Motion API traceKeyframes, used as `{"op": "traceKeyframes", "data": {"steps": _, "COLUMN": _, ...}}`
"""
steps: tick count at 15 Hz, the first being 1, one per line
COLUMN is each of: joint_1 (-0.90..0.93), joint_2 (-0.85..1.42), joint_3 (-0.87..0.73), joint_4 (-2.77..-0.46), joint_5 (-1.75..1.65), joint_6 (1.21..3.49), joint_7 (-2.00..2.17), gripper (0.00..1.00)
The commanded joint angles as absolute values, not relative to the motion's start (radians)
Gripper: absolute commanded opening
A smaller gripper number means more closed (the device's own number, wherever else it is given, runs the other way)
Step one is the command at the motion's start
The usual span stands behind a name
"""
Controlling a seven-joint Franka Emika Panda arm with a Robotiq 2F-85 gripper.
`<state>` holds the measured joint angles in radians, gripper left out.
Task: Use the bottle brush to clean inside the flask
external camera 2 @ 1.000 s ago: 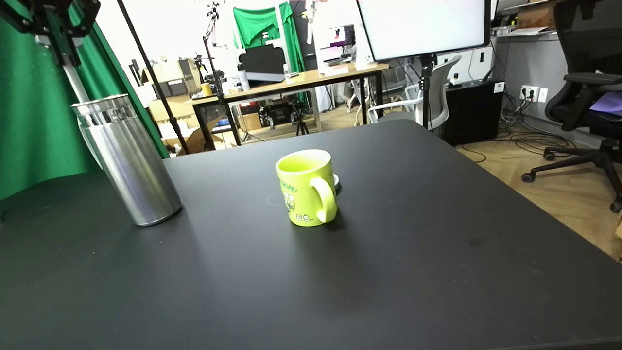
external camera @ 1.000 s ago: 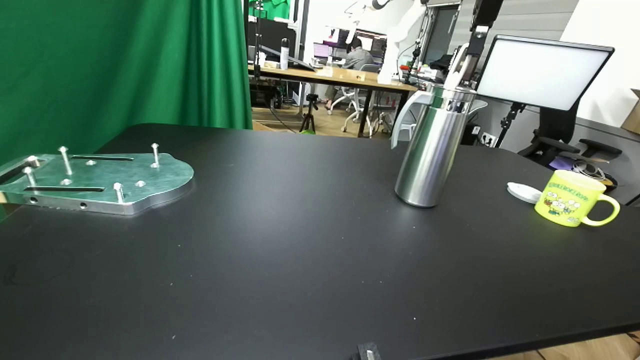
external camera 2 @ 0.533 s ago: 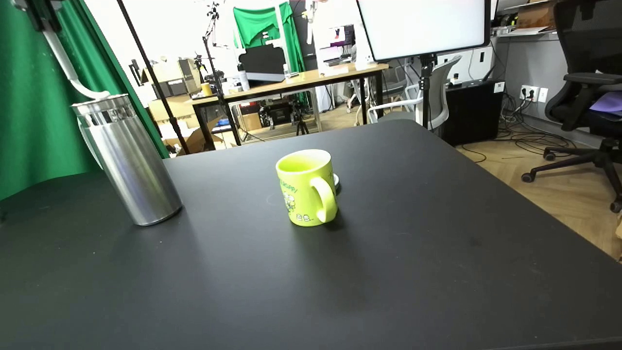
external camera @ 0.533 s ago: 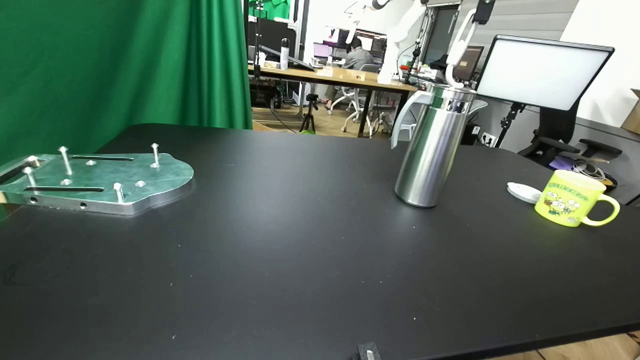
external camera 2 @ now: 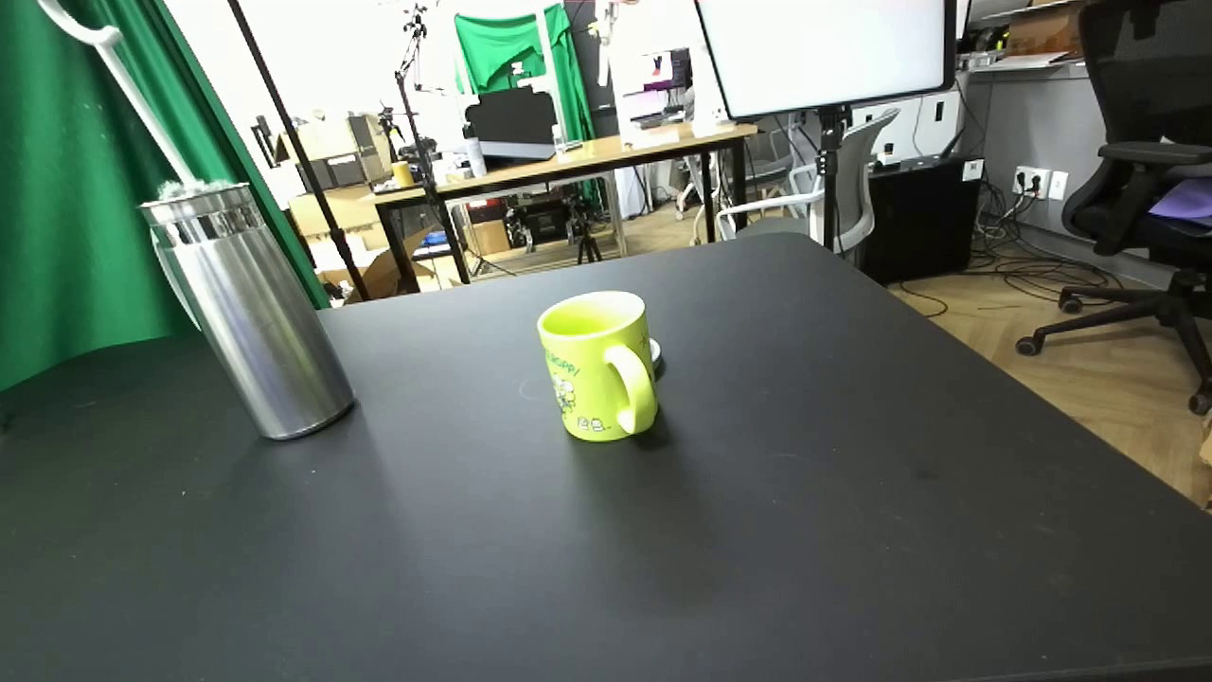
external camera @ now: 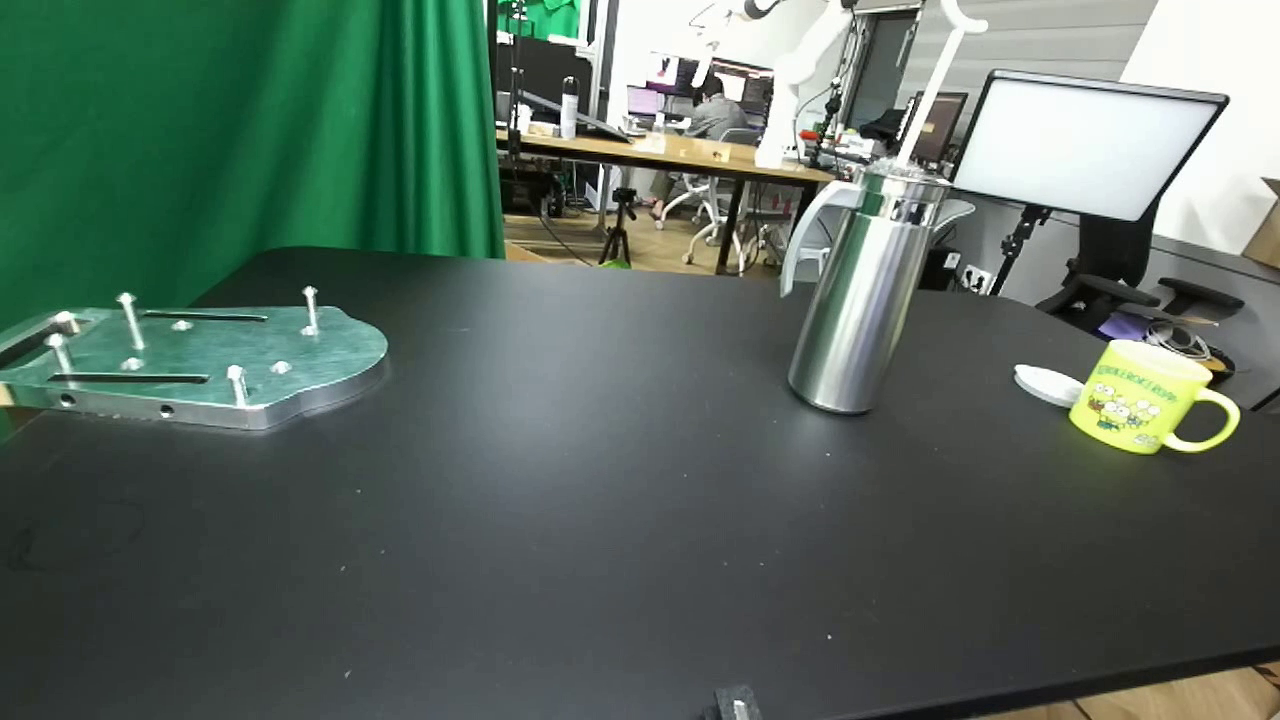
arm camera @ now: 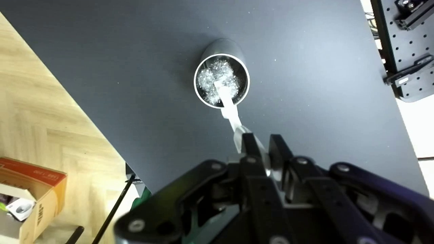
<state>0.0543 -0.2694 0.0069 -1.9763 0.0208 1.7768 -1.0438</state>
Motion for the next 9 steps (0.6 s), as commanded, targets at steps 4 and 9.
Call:
{"op": "traceKeyframes", "data": {"steps": 4, "joint_1": 0.047, "joint_2": -0.188, "joint_3": -0.039, "joint_4": -1.988, "joint_5": 0.04, "joint_6": 1.81, "joint_7": -1.054, "gripper": 0.04}}
{"op": "traceKeyframes", "data": {"steps": 9, "joint_1": 0.023, "joint_2": -0.072, "joint_3": -0.053, "joint_4": -2.021, "joint_5": 0.068, "joint_6": 1.849, "joint_7": -1.067, "gripper": 0.04}}
